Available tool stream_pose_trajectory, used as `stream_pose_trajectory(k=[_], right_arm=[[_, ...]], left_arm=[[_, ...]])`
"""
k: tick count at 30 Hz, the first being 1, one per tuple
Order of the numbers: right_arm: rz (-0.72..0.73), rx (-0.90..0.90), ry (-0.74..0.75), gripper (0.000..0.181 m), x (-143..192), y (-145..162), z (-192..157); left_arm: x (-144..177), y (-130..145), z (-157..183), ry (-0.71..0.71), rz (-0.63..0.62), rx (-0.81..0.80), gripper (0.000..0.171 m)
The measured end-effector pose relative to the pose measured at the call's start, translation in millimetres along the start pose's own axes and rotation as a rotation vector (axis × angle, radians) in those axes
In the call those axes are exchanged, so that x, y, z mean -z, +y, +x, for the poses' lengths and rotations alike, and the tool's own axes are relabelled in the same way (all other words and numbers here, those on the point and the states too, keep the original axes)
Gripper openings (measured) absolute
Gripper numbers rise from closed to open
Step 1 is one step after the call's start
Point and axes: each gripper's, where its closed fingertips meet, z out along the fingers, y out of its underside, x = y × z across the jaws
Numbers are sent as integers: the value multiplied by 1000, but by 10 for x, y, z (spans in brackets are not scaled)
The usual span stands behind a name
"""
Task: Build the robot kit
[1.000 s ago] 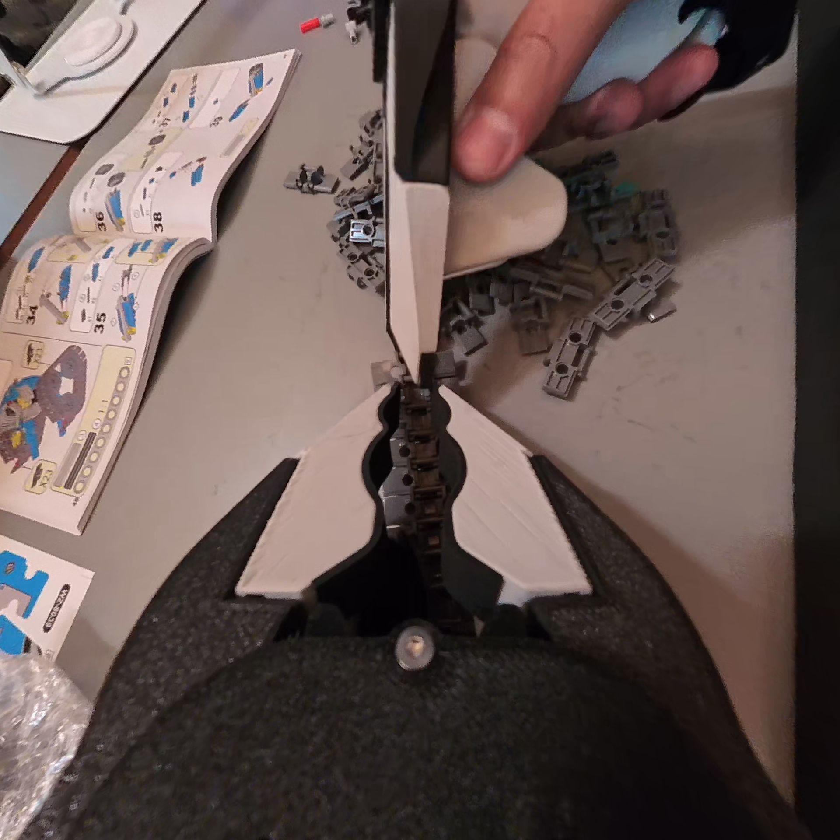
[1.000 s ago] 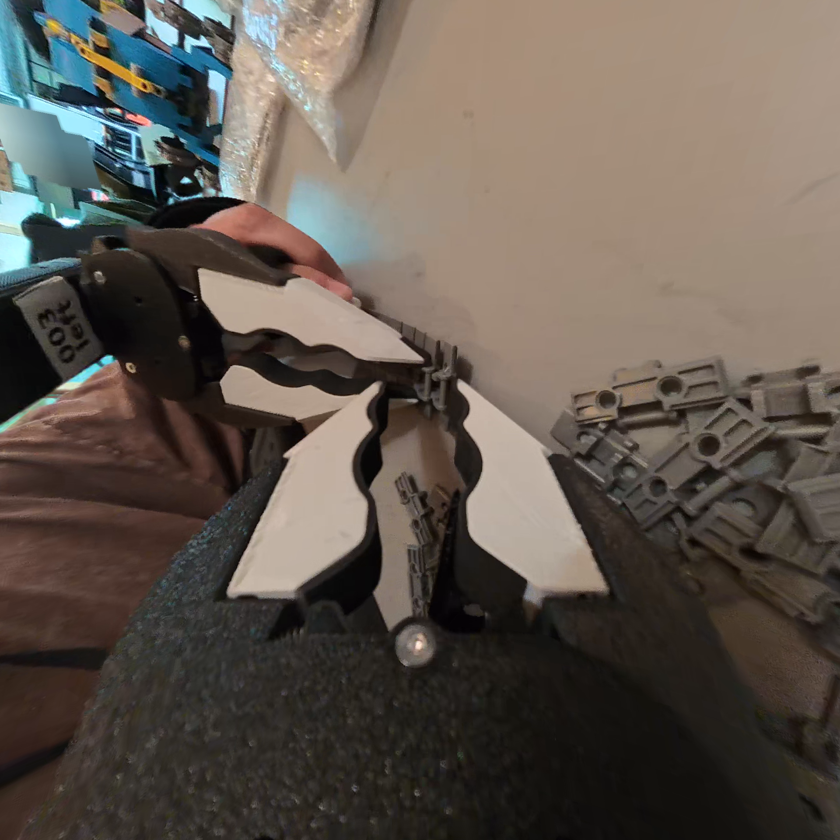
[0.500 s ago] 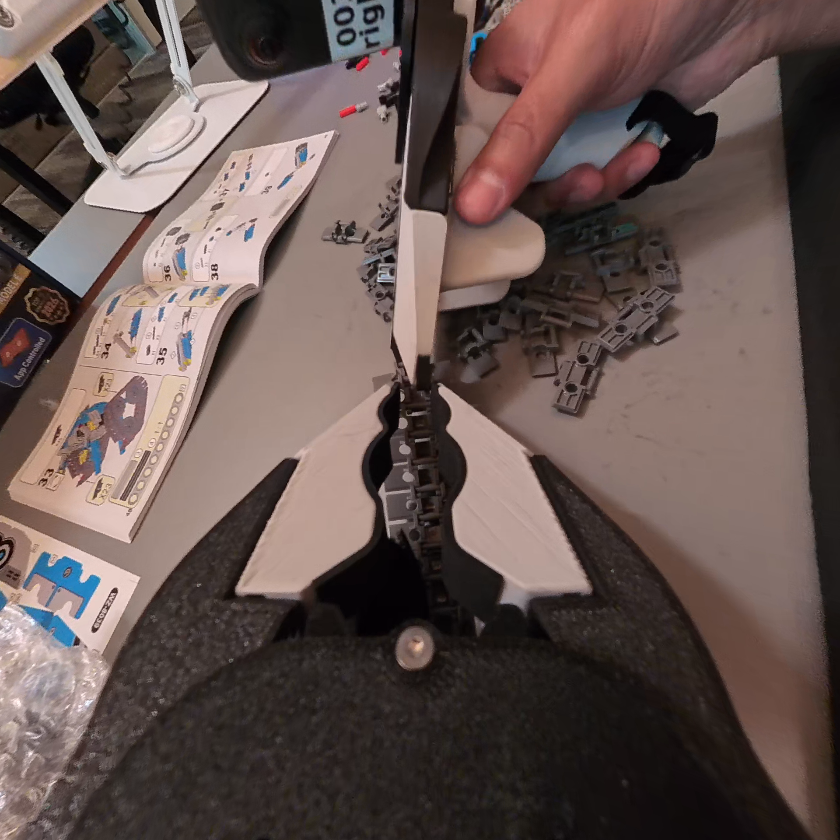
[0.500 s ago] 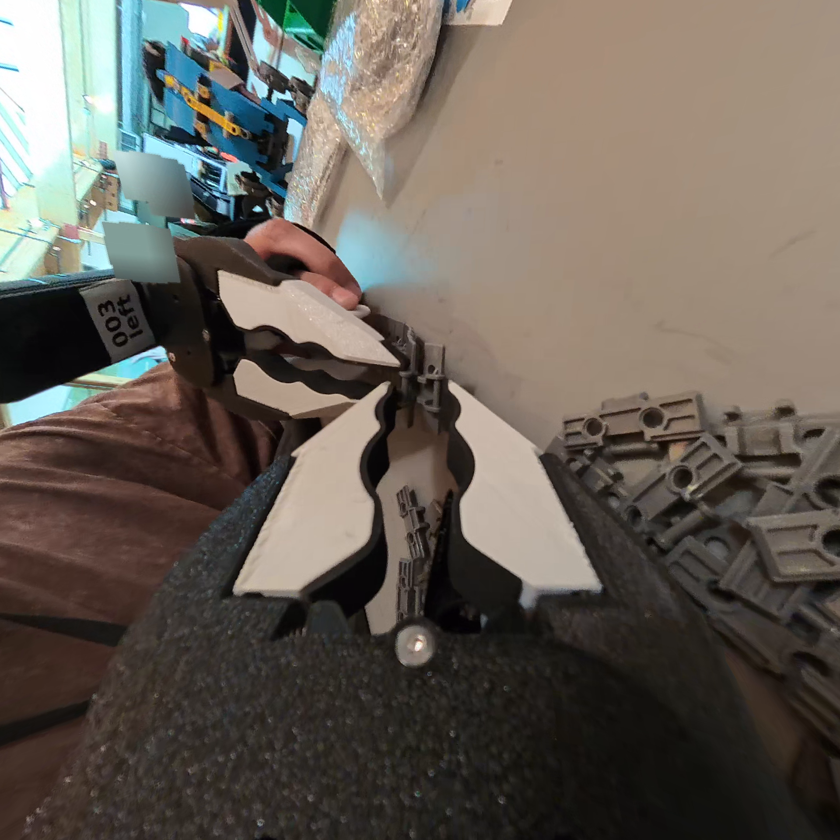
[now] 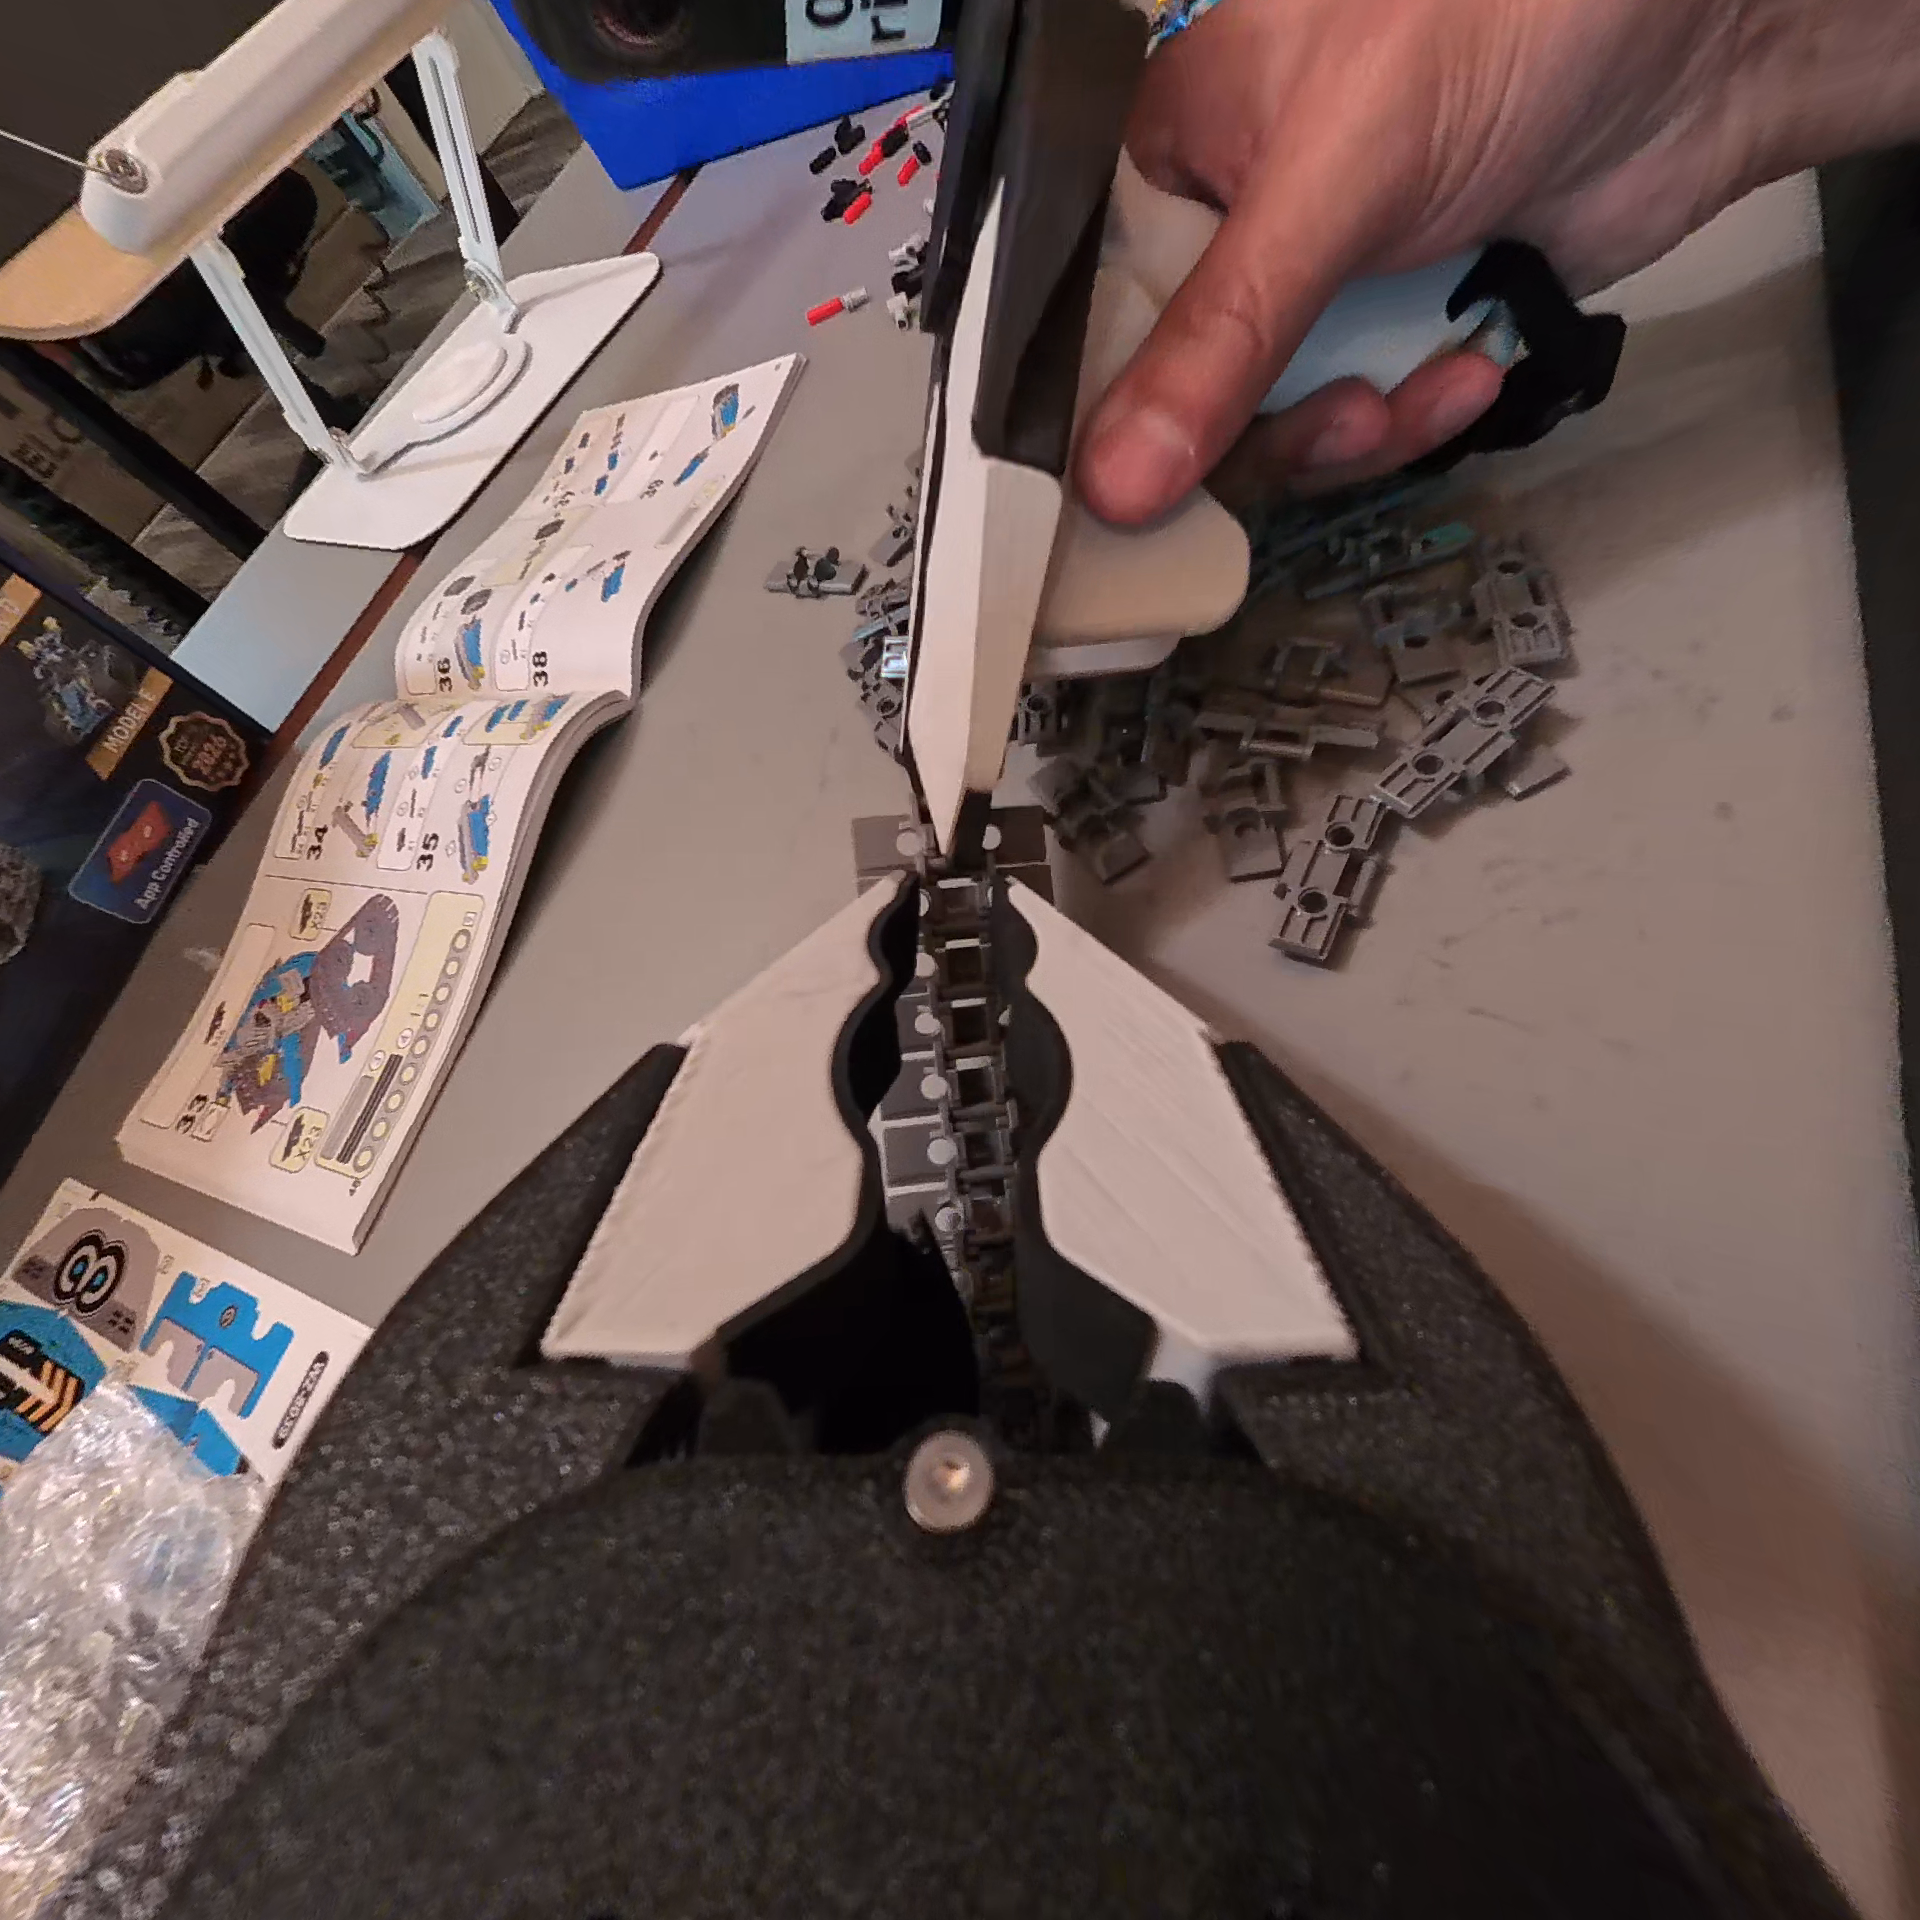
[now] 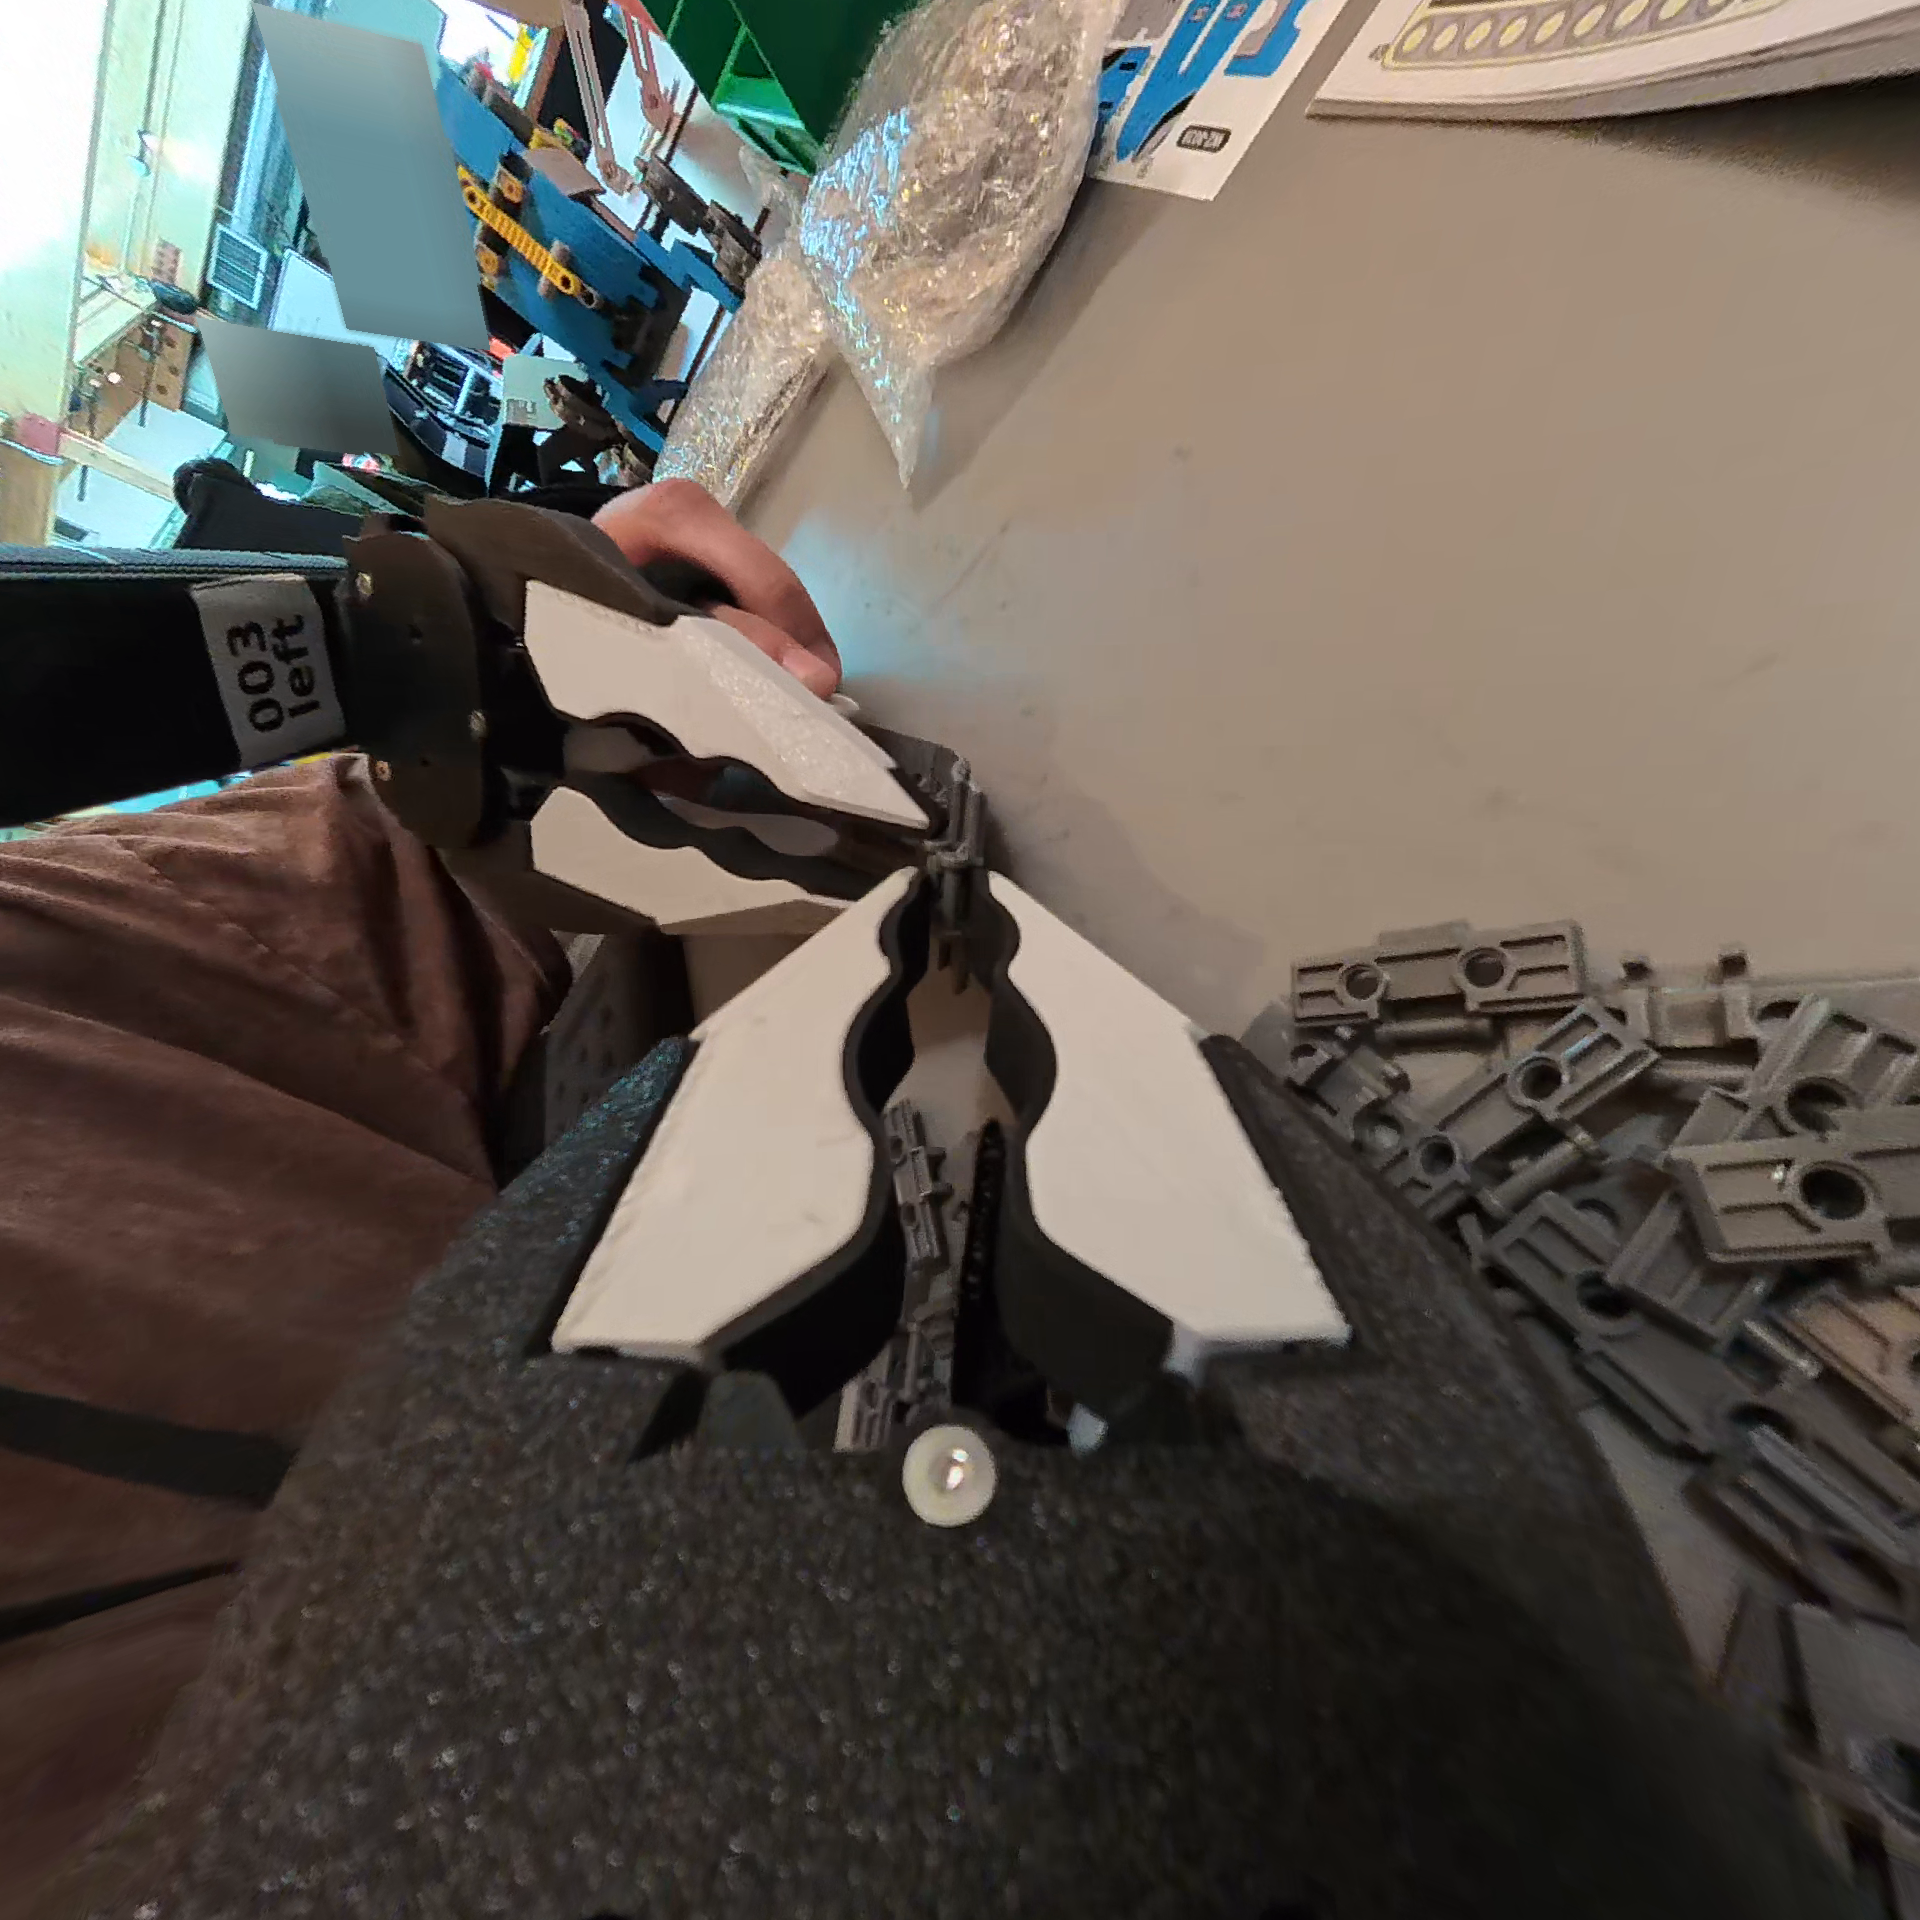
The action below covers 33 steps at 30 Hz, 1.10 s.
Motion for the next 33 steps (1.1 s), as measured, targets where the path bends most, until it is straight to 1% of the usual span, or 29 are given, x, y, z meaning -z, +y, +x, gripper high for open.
stream_pose_trajectory(k=[2,3,5,7,8,9,10,12,14,16,19,21,22,26,33], right_arm=[[-3,7,3,7,-4,9,14],[-9,7,0,6,-5,16,20],[-18,25,12,6,-10,26,41],[-14,48,9,7,-14,20,21],[-5,72,0,6,-13,4,-14],[0,97,12,6,-9,-10,-26],[3,128,16,6,-9,-18,-48],[6,185,3,6,-18,-29,-124],[16,238,-21,6,-26,-40,-213],[41,287,-39,7,-25,-73,-299],[60,375,-66,6,-27,-90,-441],[57,406,-61,6,-42,-80,-472],[52,414,-66,6,-47,-69,-482],[41,438,-86,7,-42,-35,-514],[57,434,-127,6,-1,-58,-564]], left_arm=[[-4,10,16,13,-7,12,12],[3,2,30,33,-6,49,12],[43,-27,46,109,8,166,21],[133,-70,-78,131,70,257,22],[167,-54,-165,136,87,309,24],[186,-24,-214,171,90,374,29],[202,-12,-215,240,94,442,29],[274,-67,-160,399,140,555,29],[343,-101,-49,558,154,617,29],[383,-125,7,631,165,633,30],[394,-168,20,640,188,628,28],[425,-205,56,659,209,604,13],[444,-222,75,664,220,585,10],[459,-234,114,651,228,539,9],[481,-306,97,656,280,555,9]])
